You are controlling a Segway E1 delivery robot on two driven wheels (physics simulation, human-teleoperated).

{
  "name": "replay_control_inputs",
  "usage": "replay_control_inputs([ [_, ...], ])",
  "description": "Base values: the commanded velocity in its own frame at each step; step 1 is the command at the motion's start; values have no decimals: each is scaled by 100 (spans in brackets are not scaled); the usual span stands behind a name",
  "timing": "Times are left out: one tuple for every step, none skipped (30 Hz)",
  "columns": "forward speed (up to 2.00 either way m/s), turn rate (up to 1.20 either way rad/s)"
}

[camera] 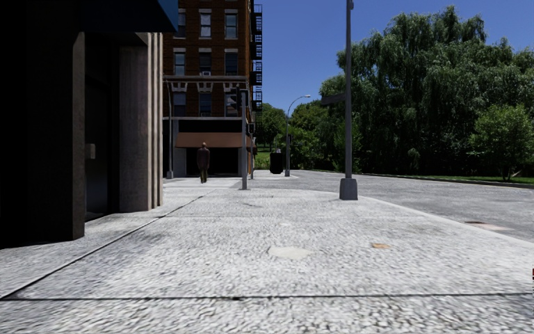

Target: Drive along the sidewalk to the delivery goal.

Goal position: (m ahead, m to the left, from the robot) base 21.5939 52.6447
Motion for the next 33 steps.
replay_control_inputs([
  [135,0],
  [135,0],
  [135,0],
  [135,0],
  [135,0],
  [135,0],
  [135,0],
  [135,0],
  [135,0],
  [135,0],
  [135,0],
  [135,0],
  [135,0],
  [135,0],
  [135,0],
  [135,0],
  [135,0],
  [135,0],
  [135,0],
  [135,0],
  [135,0],
  [135,0],
  [135,0],
  [135,0],
  [135,0],
  [135,0],
  [135,0],
  [135,0],
  [135,0],
  [135,0],
  [135,0],
  [135,0],
  [135,0],
])
